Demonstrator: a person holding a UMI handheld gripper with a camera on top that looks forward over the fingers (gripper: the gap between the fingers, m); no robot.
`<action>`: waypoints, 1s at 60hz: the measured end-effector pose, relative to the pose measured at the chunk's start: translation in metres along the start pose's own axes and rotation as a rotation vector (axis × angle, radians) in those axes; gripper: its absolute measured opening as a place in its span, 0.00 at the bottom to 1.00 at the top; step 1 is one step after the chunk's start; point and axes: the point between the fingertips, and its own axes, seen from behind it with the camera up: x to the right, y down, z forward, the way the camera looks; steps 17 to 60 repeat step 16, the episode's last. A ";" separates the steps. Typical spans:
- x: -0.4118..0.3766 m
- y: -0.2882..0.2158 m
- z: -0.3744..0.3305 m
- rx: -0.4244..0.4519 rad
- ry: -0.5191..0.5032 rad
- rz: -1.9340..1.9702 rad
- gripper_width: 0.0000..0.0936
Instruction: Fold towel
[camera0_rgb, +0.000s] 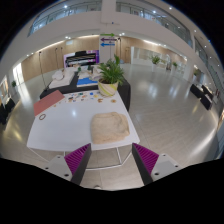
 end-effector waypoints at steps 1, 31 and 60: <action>-0.001 0.001 -0.001 0.000 -0.002 -0.001 0.91; -0.014 -0.002 0.003 0.002 -0.036 -0.002 0.91; -0.014 -0.002 0.003 0.002 -0.036 -0.002 0.91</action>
